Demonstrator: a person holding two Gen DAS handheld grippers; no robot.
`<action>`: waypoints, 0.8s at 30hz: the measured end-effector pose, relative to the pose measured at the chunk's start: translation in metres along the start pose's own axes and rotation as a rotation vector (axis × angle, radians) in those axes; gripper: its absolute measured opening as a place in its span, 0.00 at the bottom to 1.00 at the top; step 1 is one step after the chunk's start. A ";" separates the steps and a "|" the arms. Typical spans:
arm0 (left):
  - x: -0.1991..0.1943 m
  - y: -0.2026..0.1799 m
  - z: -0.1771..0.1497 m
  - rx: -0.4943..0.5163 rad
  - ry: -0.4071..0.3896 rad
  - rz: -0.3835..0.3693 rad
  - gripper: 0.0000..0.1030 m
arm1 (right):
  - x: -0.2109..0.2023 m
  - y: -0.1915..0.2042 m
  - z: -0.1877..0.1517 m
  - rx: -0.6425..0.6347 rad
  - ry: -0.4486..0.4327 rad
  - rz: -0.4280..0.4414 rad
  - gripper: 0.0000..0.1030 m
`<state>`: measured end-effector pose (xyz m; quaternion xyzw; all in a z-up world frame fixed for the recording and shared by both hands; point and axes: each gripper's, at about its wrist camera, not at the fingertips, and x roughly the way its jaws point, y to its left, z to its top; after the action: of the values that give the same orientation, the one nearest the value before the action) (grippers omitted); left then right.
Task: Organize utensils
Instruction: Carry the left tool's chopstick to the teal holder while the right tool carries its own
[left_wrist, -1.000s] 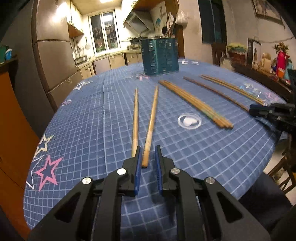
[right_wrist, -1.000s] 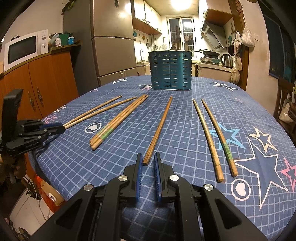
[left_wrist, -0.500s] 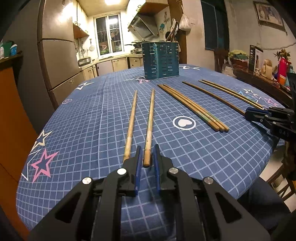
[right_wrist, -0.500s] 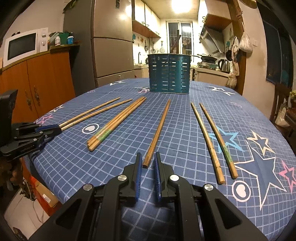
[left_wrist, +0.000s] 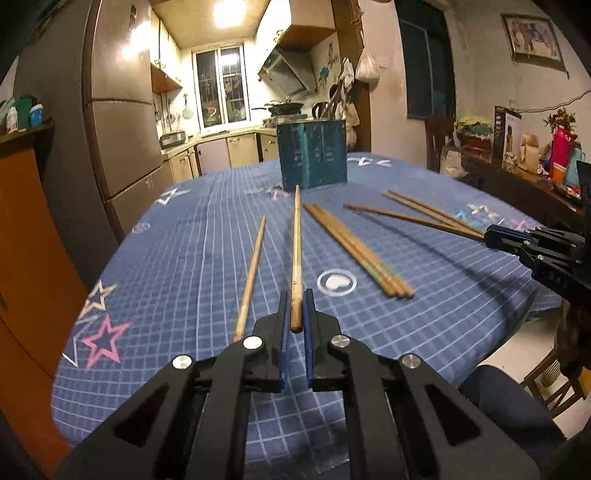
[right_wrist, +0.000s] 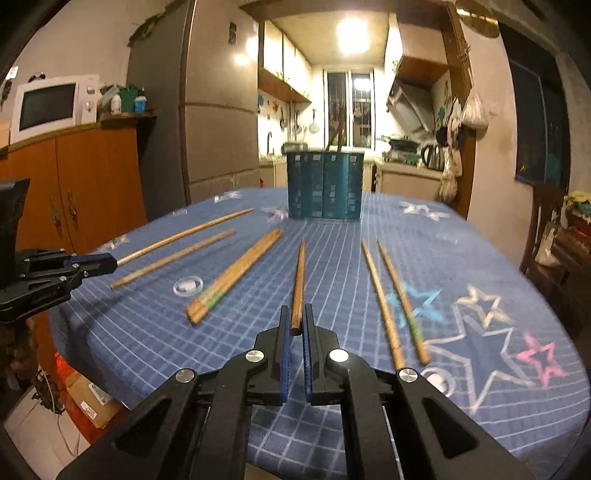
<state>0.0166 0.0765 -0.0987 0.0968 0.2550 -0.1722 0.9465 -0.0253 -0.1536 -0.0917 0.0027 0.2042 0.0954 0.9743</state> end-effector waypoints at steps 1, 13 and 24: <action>-0.004 0.001 0.003 0.001 -0.005 0.003 0.05 | -0.005 -0.001 0.004 -0.002 -0.013 -0.001 0.07; 0.006 -0.002 0.015 0.076 0.046 0.032 0.05 | -0.038 -0.006 0.047 -0.049 -0.122 -0.005 0.07; 0.021 0.004 -0.037 0.019 0.031 0.054 0.06 | -0.032 -0.005 0.026 -0.031 -0.074 0.003 0.07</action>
<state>0.0188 0.0845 -0.1408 0.1154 0.2653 -0.1476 0.9458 -0.0423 -0.1639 -0.0556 -0.0088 0.1666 0.0997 0.9809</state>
